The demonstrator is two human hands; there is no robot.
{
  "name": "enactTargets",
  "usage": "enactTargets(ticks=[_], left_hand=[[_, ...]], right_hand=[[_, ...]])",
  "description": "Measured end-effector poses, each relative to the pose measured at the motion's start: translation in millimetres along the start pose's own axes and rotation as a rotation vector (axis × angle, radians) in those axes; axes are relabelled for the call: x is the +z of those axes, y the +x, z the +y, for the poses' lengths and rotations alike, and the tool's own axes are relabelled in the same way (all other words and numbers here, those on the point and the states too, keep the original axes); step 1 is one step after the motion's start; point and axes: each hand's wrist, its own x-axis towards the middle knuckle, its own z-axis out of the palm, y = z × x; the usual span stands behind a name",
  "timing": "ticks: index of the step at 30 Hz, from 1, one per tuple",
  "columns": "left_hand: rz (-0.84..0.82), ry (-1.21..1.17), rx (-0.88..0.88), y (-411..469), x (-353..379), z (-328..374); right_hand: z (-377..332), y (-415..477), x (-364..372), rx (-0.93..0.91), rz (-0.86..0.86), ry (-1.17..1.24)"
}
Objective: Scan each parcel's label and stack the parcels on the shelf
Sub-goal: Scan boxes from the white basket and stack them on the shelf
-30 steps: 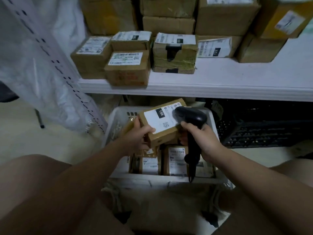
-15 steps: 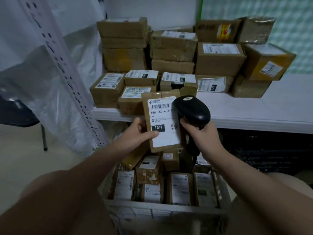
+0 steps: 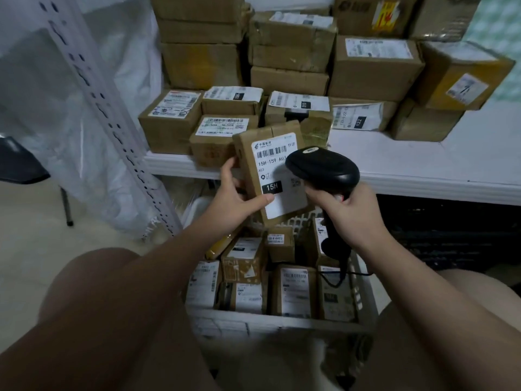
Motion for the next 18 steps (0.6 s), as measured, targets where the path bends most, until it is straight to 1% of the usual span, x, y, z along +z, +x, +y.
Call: enactTargets(ticks=[3,14,18], left_hand=[[0.023,0.007,-0.005,-1.7,5.5,4.2],[0.085,0.033,-0.015,4.6,18.5,0.9],[0.095,0.031,-0.017,3.7,20.4,2.6]], right_hand=[[1.5,-3.8,-9.7,0.007,-0.014,0.019],[7.7,-15.1,-21.6,-0.066,-0.063,-0.11],[6.5,-17.2,-25.1,-0.071,-0.045,-0.083]])
